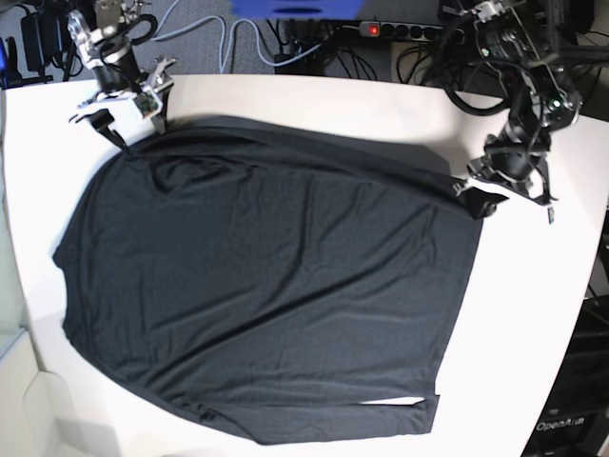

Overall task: Fold the T-shirt properly
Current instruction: 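Move the right gripper down to the shirt's collar corner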

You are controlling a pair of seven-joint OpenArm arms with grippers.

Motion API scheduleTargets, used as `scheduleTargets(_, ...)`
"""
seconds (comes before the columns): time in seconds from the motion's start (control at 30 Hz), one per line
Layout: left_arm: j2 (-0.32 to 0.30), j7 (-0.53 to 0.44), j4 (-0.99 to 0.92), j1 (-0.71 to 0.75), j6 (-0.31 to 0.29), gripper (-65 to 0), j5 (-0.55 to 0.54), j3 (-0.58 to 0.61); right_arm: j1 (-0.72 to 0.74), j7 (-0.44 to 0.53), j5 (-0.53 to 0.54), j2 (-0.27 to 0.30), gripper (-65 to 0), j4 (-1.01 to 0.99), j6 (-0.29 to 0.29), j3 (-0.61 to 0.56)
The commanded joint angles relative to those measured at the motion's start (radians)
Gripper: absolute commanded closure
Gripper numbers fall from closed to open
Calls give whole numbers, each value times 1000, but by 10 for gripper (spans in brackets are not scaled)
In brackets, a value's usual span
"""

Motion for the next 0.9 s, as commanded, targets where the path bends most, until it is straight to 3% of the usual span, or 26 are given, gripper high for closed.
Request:
scheduleTargets(0.0, -4, -21, 14, -8, -4, -25, -14, 0, 4, 4, -7, 10, -387, 10, 10, 1)
scheduleTargets(0.17, -4, -21, 14, -8, -4, -25, -17, -1, 20, 5, -38, 8, -386, -35, 90, 7)
scheduleTargets(0.27, -4, -21, 14, -8, -4, -25, -17, -1, 32, 5, -49, 6, -380, -49, 98, 4)
scheduleTargets(0.37, -4, -21, 14, -8, -4, -25, -17, -1, 34, 5, -49, 6, -302, -55, 98, 2)
scheduleTargets(0.5, -4, -21, 14, -8, -4, -25, -17, -1, 34, 5, -49, 6, -118, -56, 98, 2)
scheduleTargets(0.57, -4, -21, 14, -8, -4, -25, -20, -1, 34, 5, -50, 6, -61, -56, 98, 5)
scheduleTargets(0.87, 9, -21, 14, -11, -4, -25, -14, 2, 35, 5, -50, 10, -33, -50, 98, 7)
